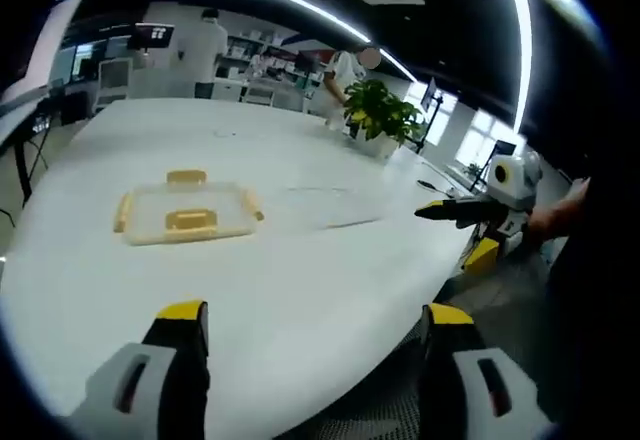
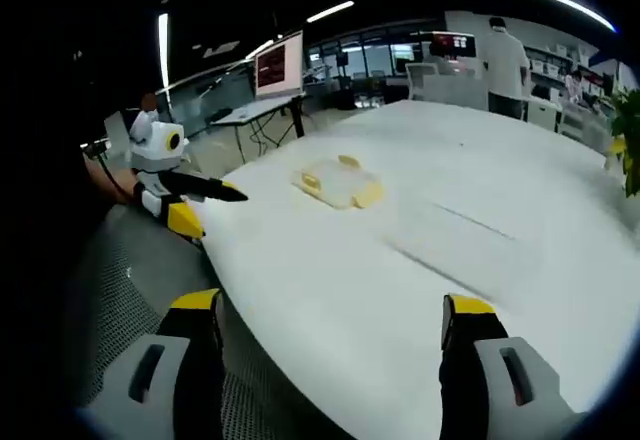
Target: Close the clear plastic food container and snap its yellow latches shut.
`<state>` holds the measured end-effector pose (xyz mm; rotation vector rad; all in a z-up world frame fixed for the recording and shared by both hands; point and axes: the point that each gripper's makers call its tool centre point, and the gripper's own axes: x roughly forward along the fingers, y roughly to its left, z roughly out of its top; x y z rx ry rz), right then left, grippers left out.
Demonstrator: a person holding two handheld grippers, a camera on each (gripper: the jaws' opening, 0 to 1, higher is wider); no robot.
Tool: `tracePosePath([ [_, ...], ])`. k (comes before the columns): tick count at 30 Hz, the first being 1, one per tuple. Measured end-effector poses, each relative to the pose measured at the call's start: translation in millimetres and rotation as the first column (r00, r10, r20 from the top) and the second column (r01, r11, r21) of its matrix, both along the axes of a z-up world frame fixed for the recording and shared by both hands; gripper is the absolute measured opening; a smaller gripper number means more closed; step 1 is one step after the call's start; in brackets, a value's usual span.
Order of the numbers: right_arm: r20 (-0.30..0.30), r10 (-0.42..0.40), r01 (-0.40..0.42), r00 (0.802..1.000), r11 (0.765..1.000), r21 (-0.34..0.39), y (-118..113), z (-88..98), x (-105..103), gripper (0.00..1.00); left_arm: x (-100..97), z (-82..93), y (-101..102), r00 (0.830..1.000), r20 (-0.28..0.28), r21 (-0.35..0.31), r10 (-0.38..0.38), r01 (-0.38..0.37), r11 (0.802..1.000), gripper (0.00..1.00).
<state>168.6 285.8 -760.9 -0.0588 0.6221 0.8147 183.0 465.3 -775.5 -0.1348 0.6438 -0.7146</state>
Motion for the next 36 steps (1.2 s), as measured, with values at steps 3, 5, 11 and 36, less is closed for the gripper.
tracePosePath([
  [3,0.009,0.016,-0.016,1.0,1.0,0.008,2.8,2.9,-3.1,0.89,-1.4,-0.7,-0.5,1.0,-0.002,-0.013,-0.004,0.004,1.0,0.85],
  [5,0.022,0.022,-0.022,1.0,1.0,0.016,5.4,8.0,-3.4,0.89,-0.7,0.6,1.5,1.0,0.004,-0.013,0.008,-0.008,1.0,0.85],
  [11,0.047,0.002,-0.004,0.999,0.999,0.037,4.1,18.7,3.6,0.89,-0.6,2.5,-0.3,1.0,0.019,-0.001,-0.012,0.012,1.0,0.85],
  [36,0.063,-0.026,0.019,0.998,0.994,0.105,36.6,35.4,31.2,0.84,20.0,24.7,12.3,0.998,0.04,-0.049,-0.052,0.054,0.997,0.98],
])
